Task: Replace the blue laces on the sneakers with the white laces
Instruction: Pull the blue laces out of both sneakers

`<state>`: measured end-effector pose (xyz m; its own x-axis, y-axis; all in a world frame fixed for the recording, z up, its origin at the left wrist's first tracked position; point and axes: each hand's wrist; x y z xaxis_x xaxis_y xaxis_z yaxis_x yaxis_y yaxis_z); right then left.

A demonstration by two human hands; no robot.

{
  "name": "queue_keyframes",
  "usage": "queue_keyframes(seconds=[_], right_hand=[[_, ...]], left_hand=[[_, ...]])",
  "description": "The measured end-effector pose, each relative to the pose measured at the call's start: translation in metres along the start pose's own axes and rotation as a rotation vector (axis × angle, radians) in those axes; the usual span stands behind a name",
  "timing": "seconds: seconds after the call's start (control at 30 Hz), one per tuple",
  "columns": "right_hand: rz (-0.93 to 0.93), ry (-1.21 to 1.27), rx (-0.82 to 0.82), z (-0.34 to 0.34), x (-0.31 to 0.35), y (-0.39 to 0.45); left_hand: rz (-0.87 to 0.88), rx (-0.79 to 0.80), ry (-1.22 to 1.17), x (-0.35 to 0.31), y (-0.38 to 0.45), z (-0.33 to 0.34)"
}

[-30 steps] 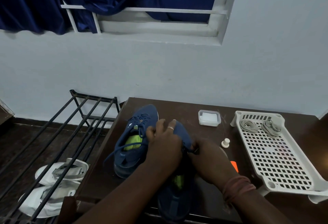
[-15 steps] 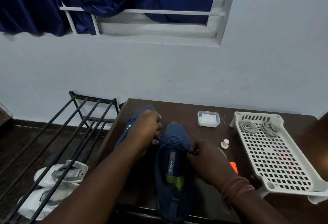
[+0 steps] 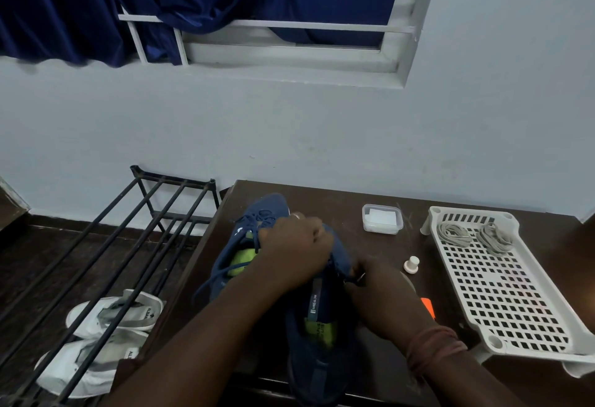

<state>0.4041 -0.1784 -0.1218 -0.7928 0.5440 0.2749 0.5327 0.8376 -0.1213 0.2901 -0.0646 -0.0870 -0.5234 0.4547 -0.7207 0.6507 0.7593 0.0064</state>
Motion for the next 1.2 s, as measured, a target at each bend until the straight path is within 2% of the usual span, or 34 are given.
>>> queue_keyframes(seconds=[0.03,0.1,0.13,0.2,0.23,0.27,0.37,0.47,0.53,0.6,0.7,0.8,0.93,1.03,1.13,1.2], right_hand=[[0.004,0.000,0.000,0.000,-0.001,0.000],[-0.001,0.013,0.011,-0.001,-0.001,0.001],[-0.006,0.018,0.021,-0.001,-0.002,0.001],[-0.009,0.011,0.016,0.000,-0.001,0.000],[-0.008,0.002,0.005,0.001,0.000,0.000],[-0.013,-0.006,-0.004,0.001,0.002,-0.002],[-0.093,-0.004,-0.001,0.002,0.012,-0.005],[-0.229,-0.060,-0.004,0.014,0.019,-0.001],[-0.255,-0.109,-0.024,0.024,0.020,0.002],[-0.265,-0.115,-0.051,0.031,0.022,0.004],[-0.264,-0.120,-0.058,0.039,0.023,0.009],[-0.265,-0.129,-0.084,0.040,0.025,0.014],[-0.159,-0.022,-0.214,0.025,0.021,0.020],[0.004,0.025,-0.349,0.010,0.007,0.029],[0.093,0.249,-0.335,0.005,-0.002,0.031],[0.058,0.252,-0.299,0.009,-0.002,0.029]], left_hand=[[0.011,-0.033,-0.115,-0.003,0.001,-0.006],[-0.080,-0.091,-0.311,-0.009,0.004,-0.018],[-0.174,-0.125,-0.453,-0.010,0.008,-0.024],[-0.374,-0.168,-0.887,-0.008,0.012,-0.038],[-0.420,-0.171,-1.018,-0.005,0.012,-0.042],[-0.413,-0.197,-1.036,0.003,0.015,-0.044],[-0.381,-0.315,-0.751,0.016,0.015,-0.037],[-0.426,-0.299,-0.642,0.013,0.013,-0.028],[-0.375,-0.318,-0.506,0.005,0.008,-0.026],[-0.243,-0.243,-0.374,0.009,0.007,-0.022],[-0.244,-0.069,-0.170,0.017,0.004,-0.015],[-0.235,-0.083,-0.018,0.026,0.000,-0.011],[-0.316,0.006,-0.021,0.030,0.001,-0.012],[-0.332,-0.068,-0.024,0.034,0.007,-0.016],[-0.390,-0.075,-0.204,0.034,0.009,-0.020],[-0.431,0.068,-0.217,0.030,0.006,-0.021]])
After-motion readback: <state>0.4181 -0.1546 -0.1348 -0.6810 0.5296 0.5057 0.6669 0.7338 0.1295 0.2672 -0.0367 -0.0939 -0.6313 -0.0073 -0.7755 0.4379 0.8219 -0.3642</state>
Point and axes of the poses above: each hand's wrist, its own y-axis towards the middle knuckle, its own z-axis out of the palm, x = y × z, and after that the axes turned 15 degrees about -y, right-handed
